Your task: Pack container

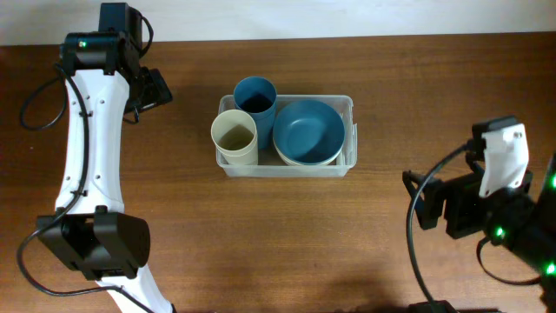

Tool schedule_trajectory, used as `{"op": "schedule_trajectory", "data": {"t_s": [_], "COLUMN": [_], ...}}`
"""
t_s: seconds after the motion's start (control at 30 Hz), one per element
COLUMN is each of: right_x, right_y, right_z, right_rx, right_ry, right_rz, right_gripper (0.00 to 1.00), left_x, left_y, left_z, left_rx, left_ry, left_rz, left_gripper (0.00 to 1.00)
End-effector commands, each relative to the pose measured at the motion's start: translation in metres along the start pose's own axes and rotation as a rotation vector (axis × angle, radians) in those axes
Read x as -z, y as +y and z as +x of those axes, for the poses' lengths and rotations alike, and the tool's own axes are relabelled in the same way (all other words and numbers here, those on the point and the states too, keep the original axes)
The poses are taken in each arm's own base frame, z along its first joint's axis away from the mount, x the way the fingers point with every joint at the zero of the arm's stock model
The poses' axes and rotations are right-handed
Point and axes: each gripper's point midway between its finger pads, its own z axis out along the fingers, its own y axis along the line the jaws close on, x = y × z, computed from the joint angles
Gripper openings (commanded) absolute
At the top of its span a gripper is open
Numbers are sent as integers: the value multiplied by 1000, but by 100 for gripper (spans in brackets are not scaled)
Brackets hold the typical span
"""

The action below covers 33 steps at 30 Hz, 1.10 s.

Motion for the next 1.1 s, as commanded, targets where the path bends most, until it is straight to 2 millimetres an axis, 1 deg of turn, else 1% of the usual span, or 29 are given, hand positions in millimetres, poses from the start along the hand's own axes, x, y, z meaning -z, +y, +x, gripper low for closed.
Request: {"op": "schedule_trajectory", "data": {"t_s": [0.0,0.1,0.17,0.33,0.43,0.57,0.7,0.8,1.07], "right_x": [-8,-24,-39,-68,-86,-106,-118,-123,-126], "right_y": [-6,-10,-13,-20,-24,-29,-31,-32,-34], "right_z": [19,30,36,50,67,94,116,128,138], "right_rx": [93,168,218,261,279,288,294,299,345], "right_ry": [-21,-99,-182,-367,-449,-486,-512,-534,-605], "right_rz": [31,40,52,73,83,87,89,92,121], "right_gripper": [98,99,99,99,99,99,99,99,99], "left_x": [-5,-5,-5,-5,-5,-5,-5,-5,-5], "left_y": [3,3,3,3,3,3,3,3,3], "left_z": [-1,-1,-1,-1,-1,-1,-1,-1,-1], "left_rx": [14,14,14,14,14,14,14,14,14], "left_ry": [5,5,5,5,5,5,5,5,5], "left_rz": [-16,-16,-16,-16,-16,-16,-16,-16,-16], "left_gripper": [100,100,100,100,100,100,100,100,100]}}
